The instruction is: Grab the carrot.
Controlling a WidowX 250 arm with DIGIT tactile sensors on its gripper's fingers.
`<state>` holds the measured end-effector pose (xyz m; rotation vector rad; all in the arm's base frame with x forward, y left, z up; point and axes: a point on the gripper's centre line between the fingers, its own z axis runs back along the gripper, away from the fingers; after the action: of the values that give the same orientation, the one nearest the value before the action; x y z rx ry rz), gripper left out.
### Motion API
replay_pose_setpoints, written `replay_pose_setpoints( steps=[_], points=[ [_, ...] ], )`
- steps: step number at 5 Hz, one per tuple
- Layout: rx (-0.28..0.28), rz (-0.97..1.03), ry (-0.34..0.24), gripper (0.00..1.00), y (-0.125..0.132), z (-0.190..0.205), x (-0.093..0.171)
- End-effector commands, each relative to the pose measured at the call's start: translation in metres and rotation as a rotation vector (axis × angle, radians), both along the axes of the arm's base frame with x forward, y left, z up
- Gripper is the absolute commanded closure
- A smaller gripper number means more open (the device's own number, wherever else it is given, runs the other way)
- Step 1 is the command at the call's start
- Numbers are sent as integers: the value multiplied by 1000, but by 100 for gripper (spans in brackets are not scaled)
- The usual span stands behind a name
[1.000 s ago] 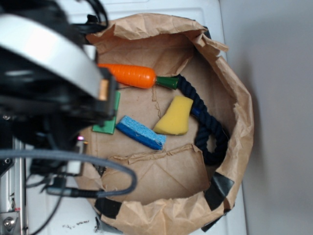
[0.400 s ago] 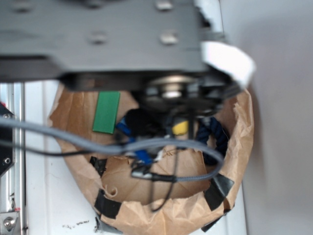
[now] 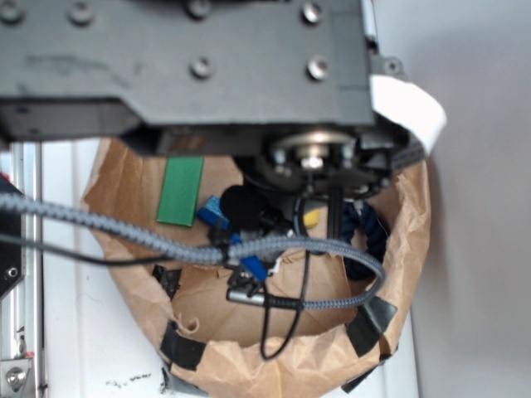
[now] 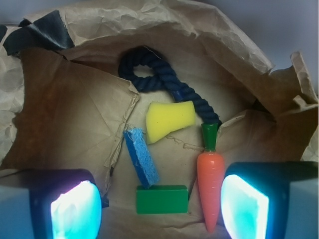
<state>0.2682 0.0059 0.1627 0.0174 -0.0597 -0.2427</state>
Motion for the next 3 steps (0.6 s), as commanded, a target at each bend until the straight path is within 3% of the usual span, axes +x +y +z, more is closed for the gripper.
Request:
replay_pose_setpoints(
  steps=[1, 2, 3],
  points=[
    [10, 4, -60, 0, 2, 15, 7],
    [10, 4, -60, 0, 2, 15, 7],
    [48, -8, -60, 0, -2, -13, 6]
  ],
)
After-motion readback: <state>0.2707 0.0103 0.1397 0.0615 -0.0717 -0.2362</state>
